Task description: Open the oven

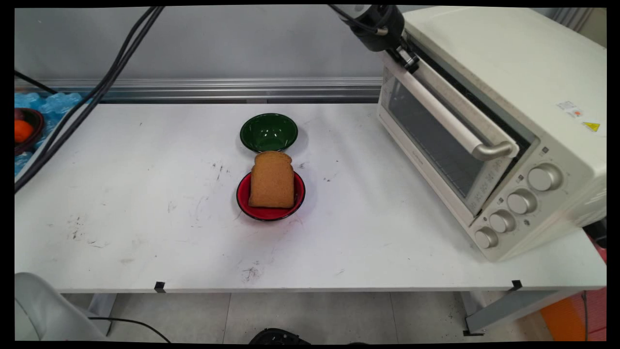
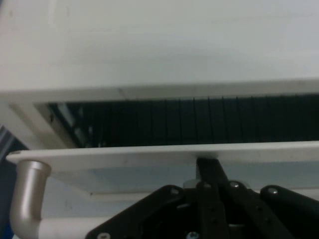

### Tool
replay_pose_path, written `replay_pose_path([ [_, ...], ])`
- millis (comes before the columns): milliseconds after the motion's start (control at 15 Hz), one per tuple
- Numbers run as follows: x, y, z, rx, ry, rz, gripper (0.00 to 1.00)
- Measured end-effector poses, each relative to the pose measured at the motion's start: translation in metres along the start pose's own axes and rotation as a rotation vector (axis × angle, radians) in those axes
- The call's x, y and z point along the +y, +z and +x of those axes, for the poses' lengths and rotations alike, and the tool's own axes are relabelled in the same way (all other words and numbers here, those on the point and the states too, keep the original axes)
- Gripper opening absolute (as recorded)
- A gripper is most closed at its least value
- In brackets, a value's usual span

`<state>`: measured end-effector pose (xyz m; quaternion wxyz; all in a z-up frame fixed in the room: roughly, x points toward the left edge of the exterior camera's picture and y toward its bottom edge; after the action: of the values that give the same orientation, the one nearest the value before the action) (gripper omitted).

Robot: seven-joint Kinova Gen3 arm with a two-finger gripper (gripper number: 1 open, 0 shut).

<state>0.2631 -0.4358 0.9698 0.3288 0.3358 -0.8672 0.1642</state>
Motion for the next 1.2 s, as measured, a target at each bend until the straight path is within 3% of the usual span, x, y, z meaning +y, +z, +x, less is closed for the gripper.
replay_pose_path([
  [1200, 0.003, -0.005, -0.061, -0.131, 0.028, -0.023, 0.0],
])
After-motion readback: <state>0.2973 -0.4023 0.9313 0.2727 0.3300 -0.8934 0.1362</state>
